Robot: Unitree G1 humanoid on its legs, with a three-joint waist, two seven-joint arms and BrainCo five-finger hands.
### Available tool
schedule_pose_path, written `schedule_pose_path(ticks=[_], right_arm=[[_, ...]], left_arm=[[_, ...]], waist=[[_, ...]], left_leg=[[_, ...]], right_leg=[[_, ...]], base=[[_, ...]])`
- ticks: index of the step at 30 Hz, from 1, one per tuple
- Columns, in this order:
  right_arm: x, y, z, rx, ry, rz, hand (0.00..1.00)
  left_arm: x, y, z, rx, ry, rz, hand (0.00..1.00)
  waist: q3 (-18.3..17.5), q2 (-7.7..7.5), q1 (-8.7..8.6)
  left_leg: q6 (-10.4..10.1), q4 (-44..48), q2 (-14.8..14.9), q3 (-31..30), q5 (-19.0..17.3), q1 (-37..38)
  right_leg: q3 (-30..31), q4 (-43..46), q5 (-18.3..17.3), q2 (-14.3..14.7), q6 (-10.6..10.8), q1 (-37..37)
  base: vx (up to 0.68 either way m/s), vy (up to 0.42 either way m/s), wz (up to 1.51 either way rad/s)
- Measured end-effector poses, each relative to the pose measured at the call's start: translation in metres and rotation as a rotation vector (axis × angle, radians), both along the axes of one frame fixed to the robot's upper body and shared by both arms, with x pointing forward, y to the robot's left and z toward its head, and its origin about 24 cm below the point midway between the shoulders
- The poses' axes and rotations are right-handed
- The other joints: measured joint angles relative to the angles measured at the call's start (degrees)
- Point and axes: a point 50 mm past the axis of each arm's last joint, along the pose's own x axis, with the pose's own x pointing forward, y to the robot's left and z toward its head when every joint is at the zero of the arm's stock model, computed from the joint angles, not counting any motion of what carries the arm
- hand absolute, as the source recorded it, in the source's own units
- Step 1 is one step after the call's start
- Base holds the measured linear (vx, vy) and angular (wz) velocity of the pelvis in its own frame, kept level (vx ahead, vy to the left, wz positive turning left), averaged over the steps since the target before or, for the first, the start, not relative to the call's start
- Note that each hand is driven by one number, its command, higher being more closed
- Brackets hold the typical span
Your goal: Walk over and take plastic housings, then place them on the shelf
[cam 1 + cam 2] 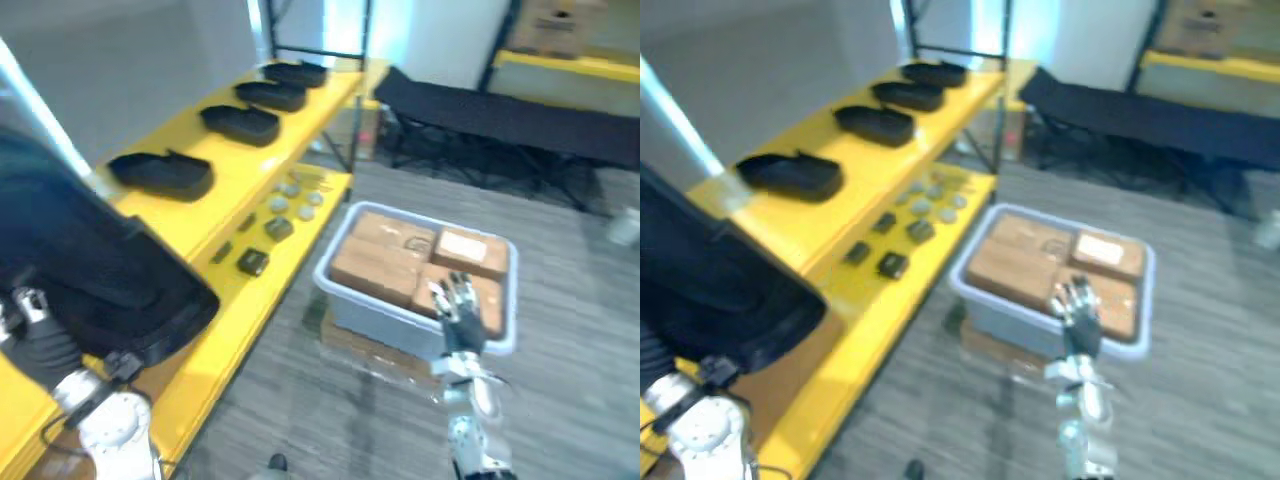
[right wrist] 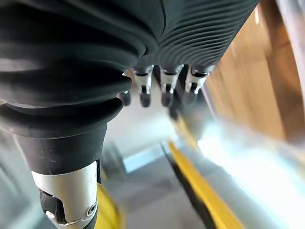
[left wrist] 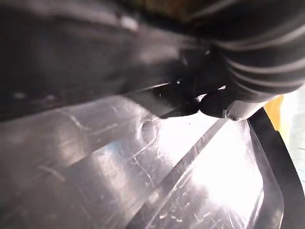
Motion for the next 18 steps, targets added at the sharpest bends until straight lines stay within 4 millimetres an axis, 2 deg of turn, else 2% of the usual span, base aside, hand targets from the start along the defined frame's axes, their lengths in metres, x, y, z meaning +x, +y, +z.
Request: schedule_pose_path(ticks=[1, 2, 3, 6, 9, 12, 13, 15, 18], right_arm=[[0.004, 0.009, -0.001, -0.023, 0.018, 0.032, 0.0], [0.005, 0.013, -0.003, -0.039, 0.026, 0.048, 0.0], [0.006, 0.023, -0.006, -0.048, 0.045, 0.074, 0.0], [0.007, 0.032, -0.008, -0.081, 0.057, 0.09, 0.0], [0.008, 0.033, -0.007, -0.081, 0.058, 0.082, 0.0], [0.007, 0.032, -0.01, -0.081, 0.087, 0.084, 0.0], [0.002, 0.029, -0.015, -0.079, 0.113, 0.075, 0.0], [-0.006, 0.022, -0.022, -0.083, 0.145, 0.048, 0.0], [-0.012, 0.017, -0.028, -0.125, 0.171, 0.032, 0.0]], left_arm=[[-0.009, 0.004, -0.004, -0.013, 0.023, 0.032, 1.0], [-0.014, 0.006, -0.007, -0.028, 0.03, 0.051, 1.0], [-0.026, 0.009, -0.013, -0.055, 0.051, 0.091, 1.0], [-0.047, 0.014, -0.019, -0.061, 0.088, 0.163, 1.0], [-0.061, 0.014, -0.024, -0.095, 0.09, 0.199, 1.0], [-0.064, 0.013, -0.025, -0.094, 0.093, 0.188, 1.0], [-0.061, 0.011, -0.021, -0.078, 0.089, 0.152, 1.0], [-0.054, 0.009, -0.019, -0.067, 0.078, 0.102, 1.0], [-0.054, 0.009, -0.02, -0.106, 0.049, 0.064, 1.0]], waist=[[-0.2, -0.18, 1.53], [-0.2, -0.18, 2.27], [-0.3, -0.33, 4.06], [-0.5, -0.85, 6.07], [-0.5, -1.26, 7.38], [-0.1, -1.56, 6.97], [0.1, -2.13, 5.9], [0.3, -2.49, 4.43], [0.9, -2.28, 4.25]], left_leg=[[0.0, 0.0, -0.5, -1.9, 0.2, -0.6], [0.0, -0.1, -0.7, -2.8, 0.3, -0.7], [0.0, 0.0, -1.4, -5.0, 0.4, -1.0], [0.0, 0.0, -2.1, -8.7, 0.9, -2.1], [0.0, 0.2, -2.5, -9.6, 0.9, -2.3], [0.2, 0.1, -3.2, -11.5, 0.7, -2.9], [0.6, 0.3, -3.6, -10.9, 0.9, -4.1], [1.0, 0.6, -3.6, -10.1, 2.3, -5.5], [1.0, 0.2, -3.6, -10.0, 3.7, -6.3]], right_leg=[[-1.6, 0.0, -0.3, -0.1, 0.3, 0.6], [-2.6, 0.2, -0.5, -0.2, 0.4, 1.0], [-4.6, 0.6, -1.0, -0.4, 0.5, 2.0], [-7.4, 2.0, -2.0, -0.8, 0.5, 2.9], [-7.4, 2.7, -2.2, -1.0, 0.3, 2.9], [-8.8, 4.1, -3.1, -1.4, -0.3, 4.0], [-11.3, 4.5, -4.5, -1.7, -0.4, 4.8], [-14.2, 5.5, -5.0, -1.7, -0.1, 5.9], [-13.8, 7.2, -5.3, -2.0, -0.6, 6.0]], base=[[0.0, -0.013, 0.83], [0.02, 0.006, 0.89], [0.02, 0.014, 0.72], [0.01, 0.026, 0.72], [-0.01, 0.022, 0.25], [-0.05, 0.005, 0.44], [-0.09, -0.022, 0.84], [-0.09, -0.003, 1.08], [-0.04, 0.054, 0.63]])
